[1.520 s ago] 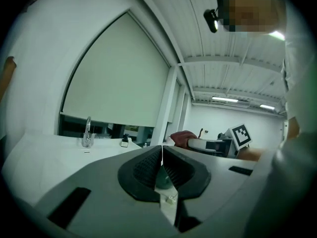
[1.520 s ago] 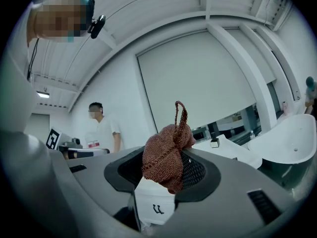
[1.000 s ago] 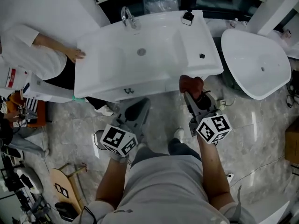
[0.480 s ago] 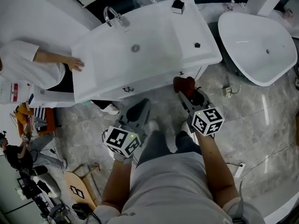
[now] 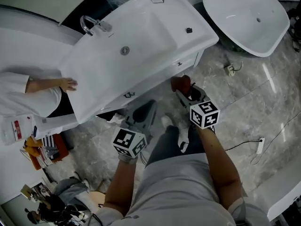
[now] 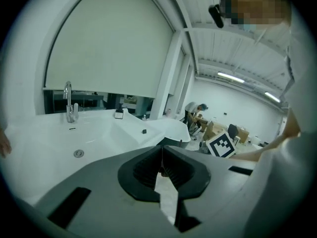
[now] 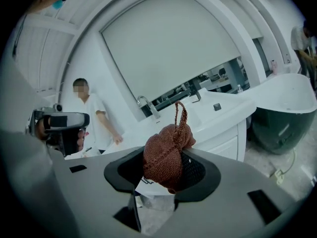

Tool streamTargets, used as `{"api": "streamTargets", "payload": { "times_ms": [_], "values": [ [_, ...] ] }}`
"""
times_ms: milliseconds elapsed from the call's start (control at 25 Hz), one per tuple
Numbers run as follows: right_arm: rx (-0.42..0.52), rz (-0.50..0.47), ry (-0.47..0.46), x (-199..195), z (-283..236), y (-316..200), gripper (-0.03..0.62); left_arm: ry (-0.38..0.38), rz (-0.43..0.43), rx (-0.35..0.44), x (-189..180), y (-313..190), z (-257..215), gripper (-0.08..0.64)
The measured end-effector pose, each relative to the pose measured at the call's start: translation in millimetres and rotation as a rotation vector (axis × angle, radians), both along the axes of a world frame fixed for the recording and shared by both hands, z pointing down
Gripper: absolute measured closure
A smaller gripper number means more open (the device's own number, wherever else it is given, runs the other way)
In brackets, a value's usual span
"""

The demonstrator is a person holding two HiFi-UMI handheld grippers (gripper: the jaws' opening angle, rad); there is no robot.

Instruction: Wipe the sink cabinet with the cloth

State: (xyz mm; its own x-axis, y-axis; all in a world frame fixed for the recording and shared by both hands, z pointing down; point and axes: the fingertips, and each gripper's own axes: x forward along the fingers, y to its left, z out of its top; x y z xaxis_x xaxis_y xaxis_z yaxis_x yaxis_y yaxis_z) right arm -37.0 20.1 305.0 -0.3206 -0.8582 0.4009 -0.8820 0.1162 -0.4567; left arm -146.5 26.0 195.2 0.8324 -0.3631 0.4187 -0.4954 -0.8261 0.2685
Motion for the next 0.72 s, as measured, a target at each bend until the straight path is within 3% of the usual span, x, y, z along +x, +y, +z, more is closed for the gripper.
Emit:
{"api": "streamTargets", "payload": {
  "times_ms": [400, 720],
  "values": [
    [-0.092, 0.094, 0.042, -38, 82, -20, 0.416, -0.09, 0.209, -0.021, -20, -16, 67, 0.538],
    [-0.093, 0.14, 0.047, -56, 130, -46, 0.416, -0.163, 0.347, -0.026, -32, -13, 106, 0.538]
  ]
}}
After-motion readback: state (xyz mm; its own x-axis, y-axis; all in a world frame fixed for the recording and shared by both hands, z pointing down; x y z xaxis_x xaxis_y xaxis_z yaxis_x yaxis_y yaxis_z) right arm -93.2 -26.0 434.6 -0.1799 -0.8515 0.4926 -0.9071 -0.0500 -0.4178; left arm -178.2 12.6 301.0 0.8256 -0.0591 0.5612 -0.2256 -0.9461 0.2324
